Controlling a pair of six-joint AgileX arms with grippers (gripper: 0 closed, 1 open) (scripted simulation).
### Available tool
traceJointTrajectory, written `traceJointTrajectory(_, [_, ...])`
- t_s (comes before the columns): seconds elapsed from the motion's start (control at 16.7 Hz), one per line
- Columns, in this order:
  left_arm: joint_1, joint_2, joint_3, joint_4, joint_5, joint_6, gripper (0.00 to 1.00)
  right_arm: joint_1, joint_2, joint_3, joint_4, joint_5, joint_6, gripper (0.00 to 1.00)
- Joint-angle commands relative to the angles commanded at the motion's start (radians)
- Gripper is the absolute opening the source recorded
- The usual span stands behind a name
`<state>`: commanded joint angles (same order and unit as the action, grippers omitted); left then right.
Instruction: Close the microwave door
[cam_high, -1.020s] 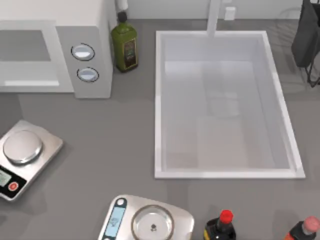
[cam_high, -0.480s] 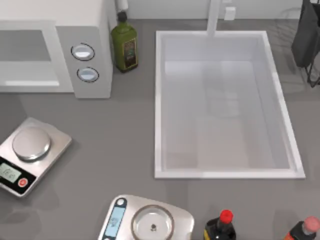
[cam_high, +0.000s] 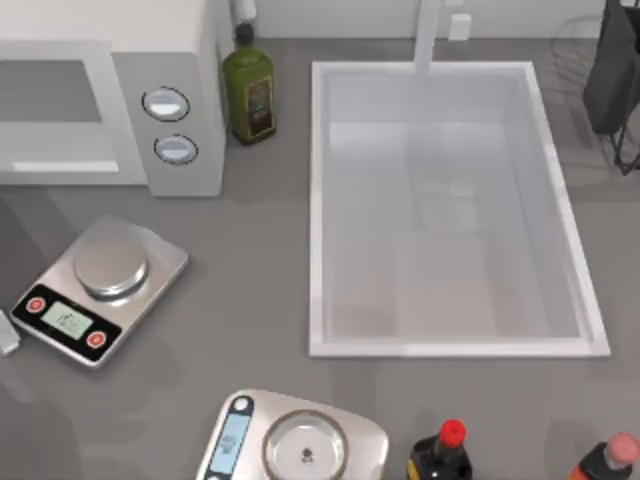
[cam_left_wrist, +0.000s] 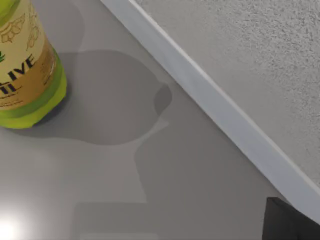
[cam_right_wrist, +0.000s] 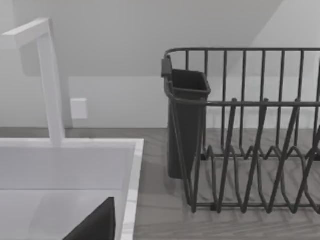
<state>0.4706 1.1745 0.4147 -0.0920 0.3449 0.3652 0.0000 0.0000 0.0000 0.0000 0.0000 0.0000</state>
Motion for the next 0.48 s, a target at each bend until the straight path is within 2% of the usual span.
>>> traceJointTrajectory(0.3, [-0.004, -0.004, 0.039, 0.003, -0.031, -0.012, 0.00, 0.000, 0.000, 0.000, 0.000, 0.000, 0.000, 1.00])
traceJointTrajectory(0.48, [-0.101, -0.024, 0.027, 0.001, -0.106, -0.085, 0.00, 0.000, 0.000, 0.000, 0.000, 0.000, 0.000, 1.00])
